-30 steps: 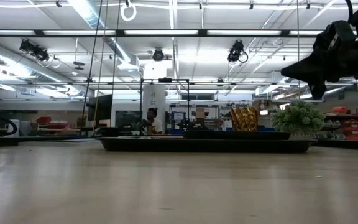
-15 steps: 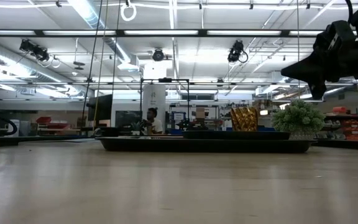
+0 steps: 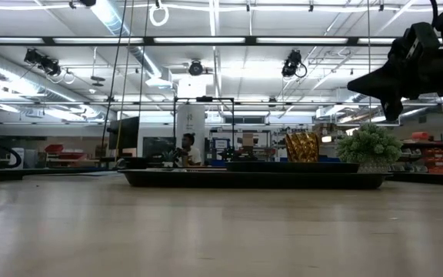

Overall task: Pick and place plate/cup/fork/spoon on tray
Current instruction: Return to Home Position

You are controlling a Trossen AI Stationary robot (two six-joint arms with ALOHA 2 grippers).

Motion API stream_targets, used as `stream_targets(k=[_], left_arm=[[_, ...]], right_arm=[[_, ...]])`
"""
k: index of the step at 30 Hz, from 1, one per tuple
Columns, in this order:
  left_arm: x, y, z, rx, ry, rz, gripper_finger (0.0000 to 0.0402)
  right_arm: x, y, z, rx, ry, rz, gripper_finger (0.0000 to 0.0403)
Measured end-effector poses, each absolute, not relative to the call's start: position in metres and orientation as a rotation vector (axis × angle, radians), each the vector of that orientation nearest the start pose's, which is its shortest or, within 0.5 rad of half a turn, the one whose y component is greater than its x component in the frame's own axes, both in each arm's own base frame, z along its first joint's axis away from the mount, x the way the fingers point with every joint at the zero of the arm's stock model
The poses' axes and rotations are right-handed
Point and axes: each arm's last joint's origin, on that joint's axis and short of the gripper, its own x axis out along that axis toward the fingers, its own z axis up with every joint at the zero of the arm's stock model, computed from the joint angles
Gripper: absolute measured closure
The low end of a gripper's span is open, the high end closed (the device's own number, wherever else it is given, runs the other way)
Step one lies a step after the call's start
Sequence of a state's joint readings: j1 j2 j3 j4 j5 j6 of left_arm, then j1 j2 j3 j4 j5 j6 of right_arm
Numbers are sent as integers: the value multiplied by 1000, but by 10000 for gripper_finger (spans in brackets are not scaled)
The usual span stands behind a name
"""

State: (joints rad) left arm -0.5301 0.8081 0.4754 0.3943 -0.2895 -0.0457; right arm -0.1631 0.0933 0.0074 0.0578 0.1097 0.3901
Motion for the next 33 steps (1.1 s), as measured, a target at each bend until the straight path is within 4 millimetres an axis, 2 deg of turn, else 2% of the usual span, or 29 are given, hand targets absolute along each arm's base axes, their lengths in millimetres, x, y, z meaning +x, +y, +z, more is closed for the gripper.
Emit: stream_targets(k=[7, 10, 15, 18, 21, 27, 33], left_arm=[[131, -59, 229, -214, -38, -246, 283], [120, -49, 214, -242, -68, -317, 283], [103, -41, 203, -185, -169, -507, 283], [96, -38, 198, -140, -214, -551, 283], [93, -35, 191, -115, -223, -539, 283], [91, -32, 175, -83, -78, -509, 283], [92, -28, 174, -44, -77, -398, 283]], right_arm=[[101, -20, 164, 388, -28, -274, 389], [101, -20, 165, 388, -36, -272, 389], [101, -20, 166, 388, -42, -271, 389], [101, -20, 166, 388, -42, -271, 389], [101, -20, 166, 388, -42, -272, 389], [101, -20, 166, 388, -43, -272, 389], [101, -20, 167, 388, -51, -269, 389]])
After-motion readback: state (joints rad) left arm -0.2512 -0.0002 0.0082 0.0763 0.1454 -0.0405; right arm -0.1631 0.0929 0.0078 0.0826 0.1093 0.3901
